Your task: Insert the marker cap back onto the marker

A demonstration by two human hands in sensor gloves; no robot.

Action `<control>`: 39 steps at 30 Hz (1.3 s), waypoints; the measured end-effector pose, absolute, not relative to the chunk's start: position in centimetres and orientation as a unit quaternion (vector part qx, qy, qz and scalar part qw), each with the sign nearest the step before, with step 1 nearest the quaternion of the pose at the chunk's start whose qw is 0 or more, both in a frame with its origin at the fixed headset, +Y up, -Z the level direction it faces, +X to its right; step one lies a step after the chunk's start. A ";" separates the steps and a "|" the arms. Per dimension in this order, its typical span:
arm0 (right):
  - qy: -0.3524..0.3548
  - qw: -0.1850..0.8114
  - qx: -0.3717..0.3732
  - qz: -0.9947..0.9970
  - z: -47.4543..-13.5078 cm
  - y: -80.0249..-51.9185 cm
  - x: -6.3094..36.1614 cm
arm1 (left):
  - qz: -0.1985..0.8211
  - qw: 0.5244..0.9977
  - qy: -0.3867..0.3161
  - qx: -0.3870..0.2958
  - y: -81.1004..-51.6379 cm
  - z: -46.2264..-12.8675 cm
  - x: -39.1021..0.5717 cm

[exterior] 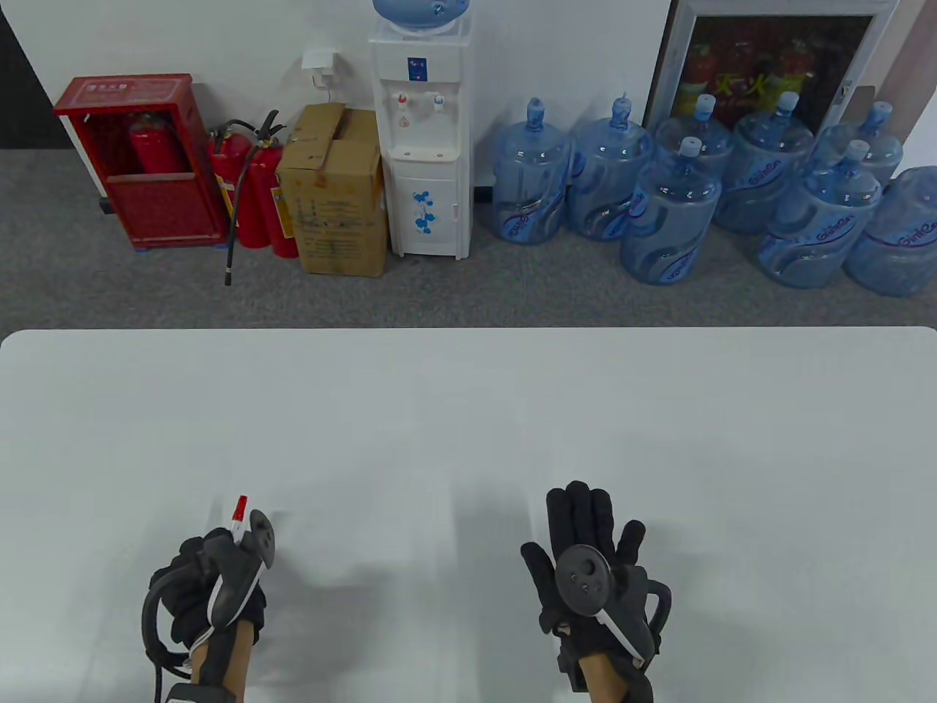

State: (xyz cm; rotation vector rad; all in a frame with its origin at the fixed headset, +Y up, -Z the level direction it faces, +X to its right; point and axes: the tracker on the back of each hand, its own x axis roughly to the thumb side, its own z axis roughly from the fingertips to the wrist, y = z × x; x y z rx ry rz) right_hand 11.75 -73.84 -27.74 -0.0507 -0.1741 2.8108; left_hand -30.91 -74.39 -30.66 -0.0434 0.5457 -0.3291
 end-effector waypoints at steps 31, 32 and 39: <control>-0.034 0.157 -0.012 0.987 -27.8 -74.4 11.2 | -0.180 0.933 0.302 -0.077 -74.9 -30.3 -32.3; -0.034 0.156 -0.012 0.987 -27.8 -74.4 11.2 | -0.180 0.933 0.302 -0.077 -74.9 -30.3 -32.3; -0.031 0.152 -0.011 0.988 -27.8 -74.5 11.1 | -0.181 0.932 0.304 -0.081 -74.8 -30.3 -32.2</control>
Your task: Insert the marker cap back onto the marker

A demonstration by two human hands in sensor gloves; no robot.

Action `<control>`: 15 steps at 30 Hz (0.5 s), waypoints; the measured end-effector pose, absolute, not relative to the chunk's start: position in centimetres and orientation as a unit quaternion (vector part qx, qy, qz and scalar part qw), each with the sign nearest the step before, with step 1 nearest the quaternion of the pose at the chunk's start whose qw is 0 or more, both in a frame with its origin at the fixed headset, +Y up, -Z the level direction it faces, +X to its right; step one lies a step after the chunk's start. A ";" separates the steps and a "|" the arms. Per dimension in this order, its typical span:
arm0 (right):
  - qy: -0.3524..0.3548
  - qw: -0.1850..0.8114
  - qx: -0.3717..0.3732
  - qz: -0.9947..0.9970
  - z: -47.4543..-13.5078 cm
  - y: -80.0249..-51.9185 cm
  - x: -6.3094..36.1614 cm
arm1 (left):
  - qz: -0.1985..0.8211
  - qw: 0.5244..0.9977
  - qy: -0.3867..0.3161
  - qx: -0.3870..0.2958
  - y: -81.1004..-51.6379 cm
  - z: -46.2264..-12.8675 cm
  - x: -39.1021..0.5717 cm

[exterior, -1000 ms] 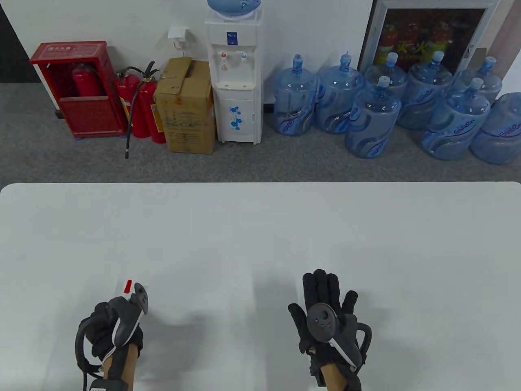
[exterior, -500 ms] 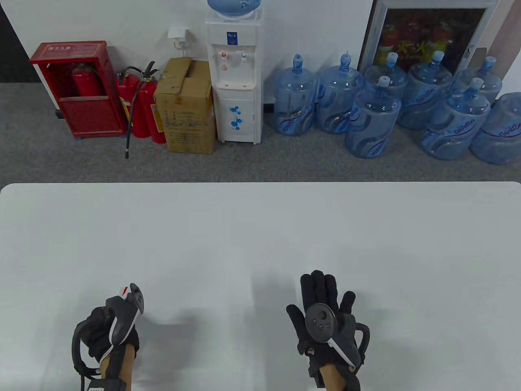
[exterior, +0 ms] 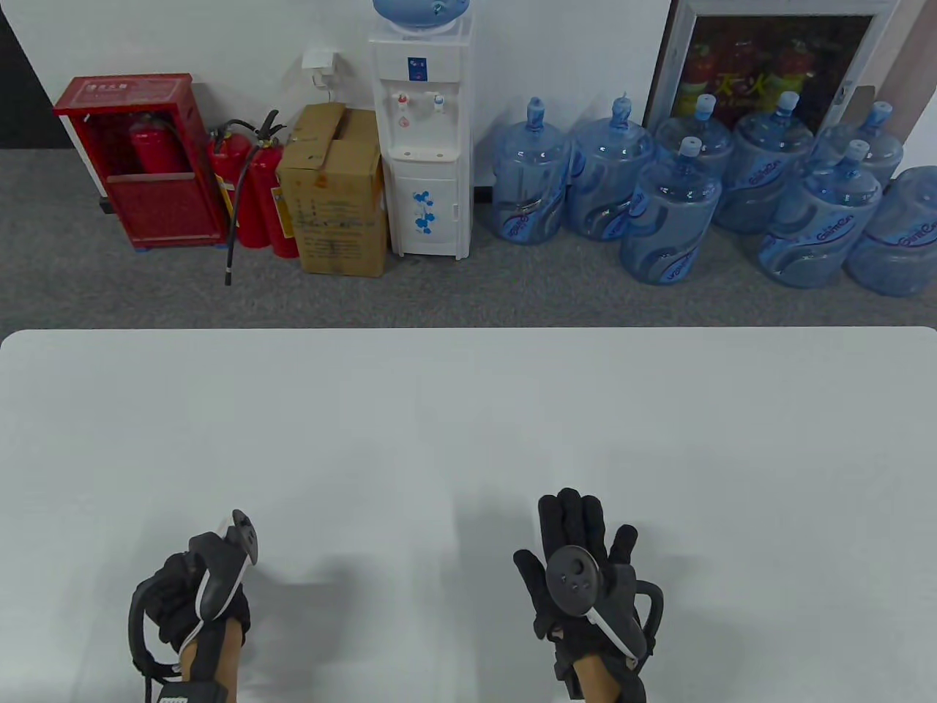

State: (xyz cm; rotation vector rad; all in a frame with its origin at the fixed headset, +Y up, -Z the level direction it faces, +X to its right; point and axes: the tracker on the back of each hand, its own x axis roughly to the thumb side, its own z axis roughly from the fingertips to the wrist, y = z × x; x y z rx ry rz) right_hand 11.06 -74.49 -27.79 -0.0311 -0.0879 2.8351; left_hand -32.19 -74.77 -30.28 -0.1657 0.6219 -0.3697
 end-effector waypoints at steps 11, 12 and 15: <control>-0.022 0.149 -0.011 0.989 -27.8 -74.6 10.9 | -0.179 0.932 0.304 -0.084 -74.7 -30.2 -32.2; -0.021 0.149 -0.011 0.989 -27.8 -74.6 10.9 | -0.178 0.932 0.304 -0.085 -74.7 -30.2 -32.2; -0.018 0.147 -0.011 0.989 -27.8 -74.6 10.9 | -0.176 0.932 0.304 -0.088 -74.7 -30.1 -32.2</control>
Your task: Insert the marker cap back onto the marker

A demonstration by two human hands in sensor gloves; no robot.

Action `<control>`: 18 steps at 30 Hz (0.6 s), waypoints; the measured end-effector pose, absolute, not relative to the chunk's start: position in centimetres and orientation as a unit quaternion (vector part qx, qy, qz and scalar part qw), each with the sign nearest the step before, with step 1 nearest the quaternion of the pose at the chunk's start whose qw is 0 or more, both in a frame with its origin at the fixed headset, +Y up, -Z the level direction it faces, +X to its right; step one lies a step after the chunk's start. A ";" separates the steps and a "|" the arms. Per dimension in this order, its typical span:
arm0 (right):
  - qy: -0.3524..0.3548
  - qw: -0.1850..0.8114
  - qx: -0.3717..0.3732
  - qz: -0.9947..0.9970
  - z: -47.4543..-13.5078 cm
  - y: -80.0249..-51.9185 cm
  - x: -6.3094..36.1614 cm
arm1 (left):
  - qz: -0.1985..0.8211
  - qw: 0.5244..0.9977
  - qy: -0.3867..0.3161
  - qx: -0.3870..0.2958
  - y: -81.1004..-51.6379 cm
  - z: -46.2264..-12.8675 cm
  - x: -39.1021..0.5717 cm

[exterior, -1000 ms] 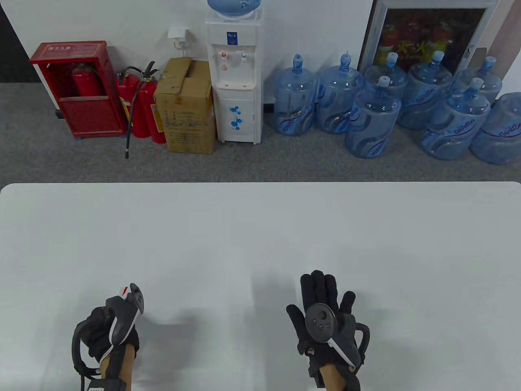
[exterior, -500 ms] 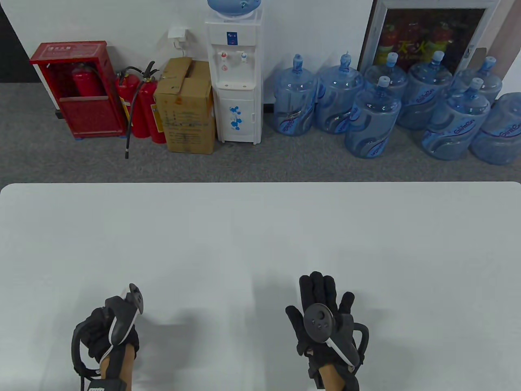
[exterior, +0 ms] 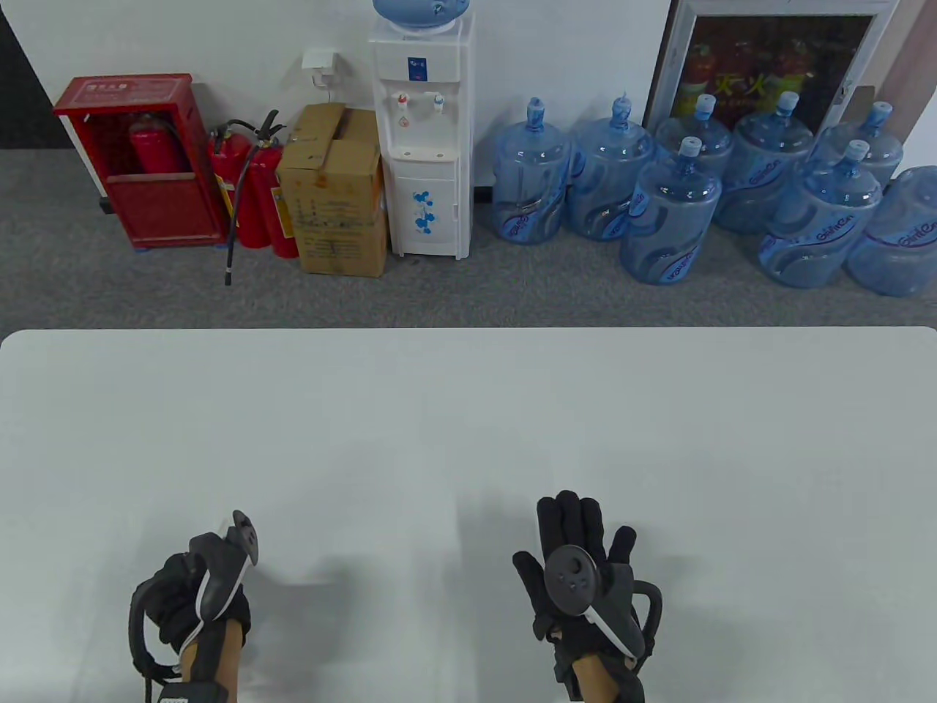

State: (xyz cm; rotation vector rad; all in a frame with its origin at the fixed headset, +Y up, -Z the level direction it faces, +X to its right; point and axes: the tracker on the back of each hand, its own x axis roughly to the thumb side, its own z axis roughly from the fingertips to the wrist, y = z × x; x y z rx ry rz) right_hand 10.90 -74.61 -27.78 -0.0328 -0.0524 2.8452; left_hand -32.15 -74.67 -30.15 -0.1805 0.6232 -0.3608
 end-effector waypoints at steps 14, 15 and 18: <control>-0.010 0.145 -0.013 0.989 -27.8 -74.7 10.9 | -0.172 0.933 0.302 -0.095 -74.5 -30.0 -32.1; -0.008 0.145 -0.013 0.989 -27.8 -74.7 10.9 | -0.171 0.933 0.302 -0.094 -74.5 -30.0 -32.1; -0.007 0.145 -0.013 0.989 -27.8 -74.7 10.8 | -0.169 0.933 0.303 -0.094 -74.5 -30.0 -32.1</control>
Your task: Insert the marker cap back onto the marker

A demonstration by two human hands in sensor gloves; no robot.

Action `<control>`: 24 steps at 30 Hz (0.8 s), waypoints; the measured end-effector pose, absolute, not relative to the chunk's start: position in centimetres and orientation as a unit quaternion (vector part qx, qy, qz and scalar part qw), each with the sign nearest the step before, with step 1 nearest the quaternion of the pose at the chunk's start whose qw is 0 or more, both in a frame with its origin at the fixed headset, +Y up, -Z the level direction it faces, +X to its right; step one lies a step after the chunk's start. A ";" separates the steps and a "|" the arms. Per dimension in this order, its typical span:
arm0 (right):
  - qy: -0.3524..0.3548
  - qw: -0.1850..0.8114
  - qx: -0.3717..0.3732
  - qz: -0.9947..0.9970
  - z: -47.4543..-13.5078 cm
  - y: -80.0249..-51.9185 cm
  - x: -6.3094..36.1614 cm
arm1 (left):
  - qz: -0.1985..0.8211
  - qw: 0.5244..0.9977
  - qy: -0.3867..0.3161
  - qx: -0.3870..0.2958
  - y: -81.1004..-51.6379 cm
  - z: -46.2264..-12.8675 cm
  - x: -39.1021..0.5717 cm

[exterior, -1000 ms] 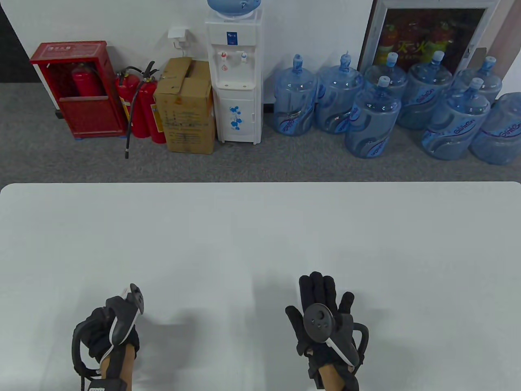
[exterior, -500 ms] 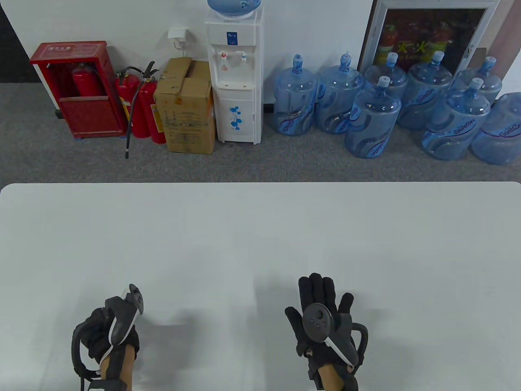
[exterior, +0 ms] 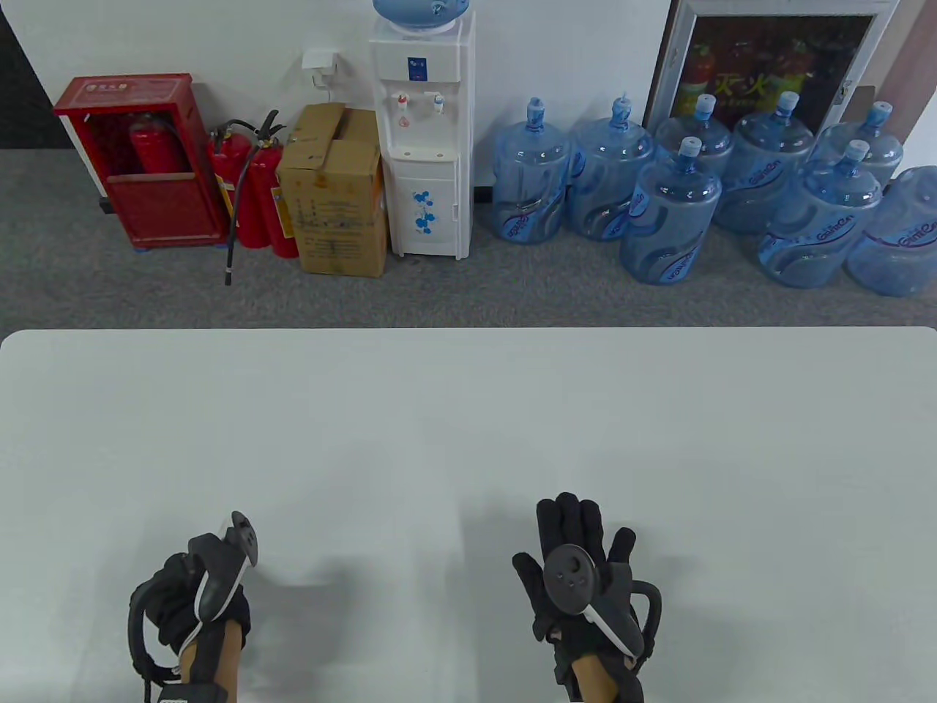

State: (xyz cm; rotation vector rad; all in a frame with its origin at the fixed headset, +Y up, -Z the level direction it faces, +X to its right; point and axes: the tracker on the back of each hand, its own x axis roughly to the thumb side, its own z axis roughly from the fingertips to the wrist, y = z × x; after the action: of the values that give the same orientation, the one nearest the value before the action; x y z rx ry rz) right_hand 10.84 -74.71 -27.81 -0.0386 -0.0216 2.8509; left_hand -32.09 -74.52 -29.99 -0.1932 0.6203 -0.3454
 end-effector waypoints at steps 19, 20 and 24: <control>-0.009 0.144 -0.008 0.990 -27.9 -74.7 10.7 | -0.167 0.943 0.287 -0.026 -71.9 -29.5 -30.3; -0.009 0.143 -0.008 0.990 -27.9 -74.7 10.6 | -0.168 0.945 0.279 -0.007 -71.5 -29.4 -29.7; -0.008 0.139 -0.004 0.990 -27.9 -74.7 10.3 | -0.156 0.961 0.218 0.074 -69.8 -28.9 -26.7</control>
State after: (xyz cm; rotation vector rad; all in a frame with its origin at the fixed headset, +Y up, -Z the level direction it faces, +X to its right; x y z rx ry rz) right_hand 10.33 -74.72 -27.86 -0.0104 -0.0225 2.8631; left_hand -26.66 -69.84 -28.85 0.1491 0.4418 -0.3171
